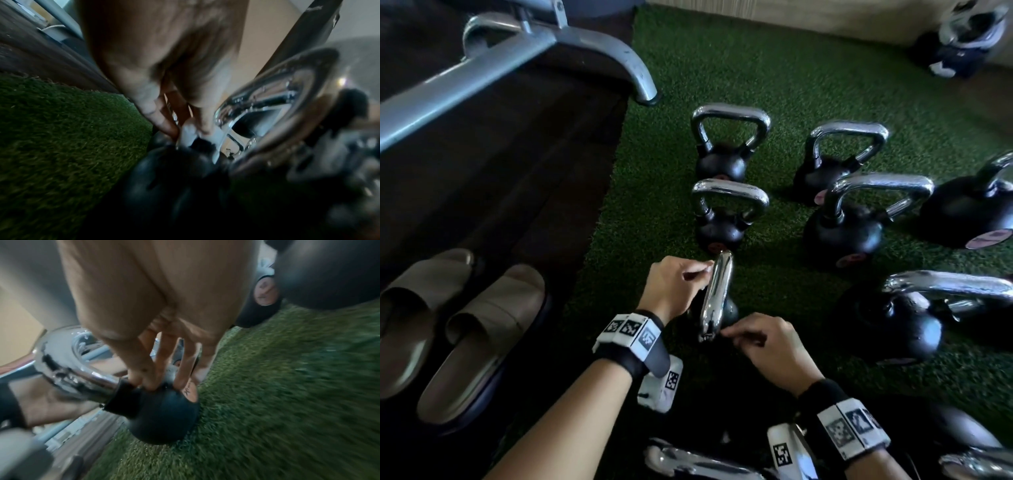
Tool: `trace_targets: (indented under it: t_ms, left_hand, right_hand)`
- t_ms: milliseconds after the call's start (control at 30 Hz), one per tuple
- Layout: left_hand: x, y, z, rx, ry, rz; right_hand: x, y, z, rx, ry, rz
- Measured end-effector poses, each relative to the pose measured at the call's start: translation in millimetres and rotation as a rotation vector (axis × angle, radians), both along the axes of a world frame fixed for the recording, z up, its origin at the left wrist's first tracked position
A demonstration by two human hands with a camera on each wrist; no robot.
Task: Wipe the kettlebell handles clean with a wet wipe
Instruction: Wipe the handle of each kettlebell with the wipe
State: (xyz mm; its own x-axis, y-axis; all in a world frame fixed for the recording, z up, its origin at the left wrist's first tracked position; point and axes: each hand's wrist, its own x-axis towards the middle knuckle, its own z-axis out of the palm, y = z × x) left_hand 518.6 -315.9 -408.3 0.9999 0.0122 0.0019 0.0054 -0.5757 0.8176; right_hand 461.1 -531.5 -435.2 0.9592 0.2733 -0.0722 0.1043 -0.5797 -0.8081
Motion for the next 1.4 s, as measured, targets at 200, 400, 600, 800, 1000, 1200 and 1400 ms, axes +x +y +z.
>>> trace_targets:
  t_ms: [200,400,600,800,1000,1200,1400]
  left_hand:
    - [8,2,9,-0.010,0.211,0.014]
    - [14,-3,25,-0.160,0.170,-0.005]
    - [16,-2,23,-0.359,0.184,-0.053]
    - [-3,7,33,-0.605,0.119,-0.122]
    - [-9,11,36,-0.630,0.143,-0.071]
    - [-24,27,38,-0.689,0.295,-0.178]
    - [-49,38,27,-0.720,0.324,-0.228]
  right_hand:
    - [27,10,-15,0.086,0.226,-0.156]
    - [22,10,-21,0.293,0.280,-0.148]
    - [23,8,-20,0.321,0.287,-0.158]
    - [24,6,-30,0.232,0.230,-0.133]
    - [28,7,-31,0.241,0.196,-0.122]
    - [27,6,-28,0.263,0.203,-0.098]
    - [29,6,-29,0.271,0.216,-0.115]
